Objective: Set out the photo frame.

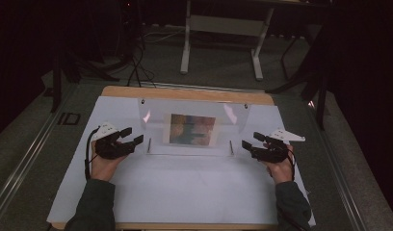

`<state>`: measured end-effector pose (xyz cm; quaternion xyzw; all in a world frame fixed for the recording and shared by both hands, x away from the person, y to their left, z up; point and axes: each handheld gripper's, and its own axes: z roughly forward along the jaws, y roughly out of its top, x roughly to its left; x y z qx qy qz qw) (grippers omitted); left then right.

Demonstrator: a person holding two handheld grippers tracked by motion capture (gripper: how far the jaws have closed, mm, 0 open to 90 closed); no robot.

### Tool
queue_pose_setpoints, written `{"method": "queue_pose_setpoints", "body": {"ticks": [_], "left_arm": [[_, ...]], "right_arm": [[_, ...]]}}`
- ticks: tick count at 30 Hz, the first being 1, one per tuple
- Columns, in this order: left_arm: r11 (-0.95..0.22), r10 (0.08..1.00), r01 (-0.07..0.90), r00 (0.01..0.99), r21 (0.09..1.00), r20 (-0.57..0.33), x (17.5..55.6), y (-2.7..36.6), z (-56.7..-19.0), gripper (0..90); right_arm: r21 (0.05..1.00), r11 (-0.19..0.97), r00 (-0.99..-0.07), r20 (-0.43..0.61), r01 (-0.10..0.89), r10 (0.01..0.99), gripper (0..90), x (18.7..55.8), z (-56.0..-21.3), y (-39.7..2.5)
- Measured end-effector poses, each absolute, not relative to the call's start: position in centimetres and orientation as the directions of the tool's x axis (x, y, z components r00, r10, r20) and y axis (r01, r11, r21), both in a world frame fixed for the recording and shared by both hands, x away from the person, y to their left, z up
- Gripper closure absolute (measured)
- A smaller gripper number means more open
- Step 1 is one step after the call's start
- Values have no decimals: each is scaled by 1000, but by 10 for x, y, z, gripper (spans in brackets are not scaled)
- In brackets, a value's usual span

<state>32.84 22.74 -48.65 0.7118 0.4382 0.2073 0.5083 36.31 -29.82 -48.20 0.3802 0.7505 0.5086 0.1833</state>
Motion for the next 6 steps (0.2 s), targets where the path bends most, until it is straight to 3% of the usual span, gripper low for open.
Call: {"method": "queue_pose_setpoints", "body": {"ticks": [6], "left_arm": [[-123,845,439,517,890,-138,323,232,-493,392]], "right_arm": [[890,202,-616,105,409,781,293,359,-487,-310]]}}
